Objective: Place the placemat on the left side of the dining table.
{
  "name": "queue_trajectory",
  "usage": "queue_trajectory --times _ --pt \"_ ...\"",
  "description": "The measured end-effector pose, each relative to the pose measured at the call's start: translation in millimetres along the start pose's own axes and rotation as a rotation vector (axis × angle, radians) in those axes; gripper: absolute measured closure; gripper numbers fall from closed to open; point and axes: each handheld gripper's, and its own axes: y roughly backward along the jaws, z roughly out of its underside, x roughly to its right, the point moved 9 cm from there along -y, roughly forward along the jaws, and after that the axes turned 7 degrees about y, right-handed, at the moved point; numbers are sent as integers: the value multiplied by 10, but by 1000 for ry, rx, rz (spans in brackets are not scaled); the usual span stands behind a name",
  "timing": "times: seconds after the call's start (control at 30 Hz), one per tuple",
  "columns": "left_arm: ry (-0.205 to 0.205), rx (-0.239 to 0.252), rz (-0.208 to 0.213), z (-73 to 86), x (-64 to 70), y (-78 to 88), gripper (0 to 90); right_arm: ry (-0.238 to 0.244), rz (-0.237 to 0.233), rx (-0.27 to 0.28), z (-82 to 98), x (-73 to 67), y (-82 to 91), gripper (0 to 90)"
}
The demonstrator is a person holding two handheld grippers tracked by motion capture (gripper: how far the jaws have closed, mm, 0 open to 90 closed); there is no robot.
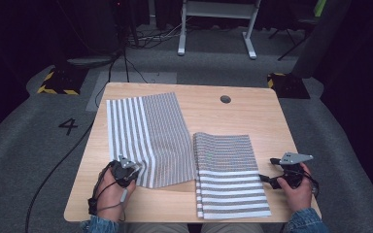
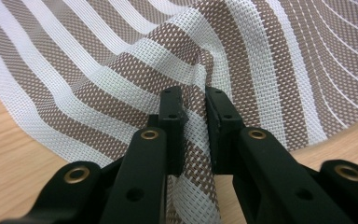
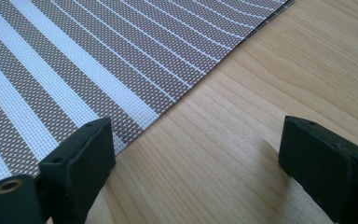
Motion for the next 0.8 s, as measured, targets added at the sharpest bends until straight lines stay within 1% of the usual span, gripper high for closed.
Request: queue_trajectory --times 0.07,0.13,0.17,0.2,0.27,0.3,0.33,0.37,0.43,0.5,0.57,0.6,0.63,0.67,0.7,0.73,0.77,0.8 --pt "-6 24 -8 -15 -90 68 787 1 0 0 0 1 0 108" --pt "-1 38 6 -15 -152 129 786 1 -1 0 0 1 0 108" --pt "-7 44 7 -13 -195 165 784 0 0 0 0 0 0 108" --pt "-6 50 15 -6 -230 200 780 0 0 0 0 0 0 108" --pt "-9 69 49 5 -286 264 776 0 0 0 0 0 0 108" --pt "-4 69 63 21 -315 297 778 0 0 0 0 0 0 108" --pt "-1 71 66 35 -350 330 777 0 0 0 0 0 0 108" --pt "-8 73 68 46 -385 361 780 1 0 -2 1 1 1 108" --pt "-10 73 64 73 -454 410 782 0 -1 0 0 1 0 108" --pt "6 66 65 99 -497 433 775 3 -2 -4 3 3 4 109" --pt "15 43 66 147 -543 442 751 2 -2 -3 2 2 3 108" --pt "20 43 65 155 -566 455 740 0 -1 1 0 1 0 108" --pt "22 40 57 163 -593 468 731 0 -1 -1 1 0 2 108" --pt "26 41 35 173 -638 483 721 1 -1 -1 1 1 2 108" --pt "31 43 21 181 -684 511 762 1 -1 1 0 1 0 108" --pt "46 56 5 181 -725 538 738 1 0 -2 1 1 2 108" --pt "60 71 5 178 -748 559 705 0 0 0 0 1 0 108" --pt "74 90 -3 169 -772 576 642 2 -1 -1 1 2 1 108"
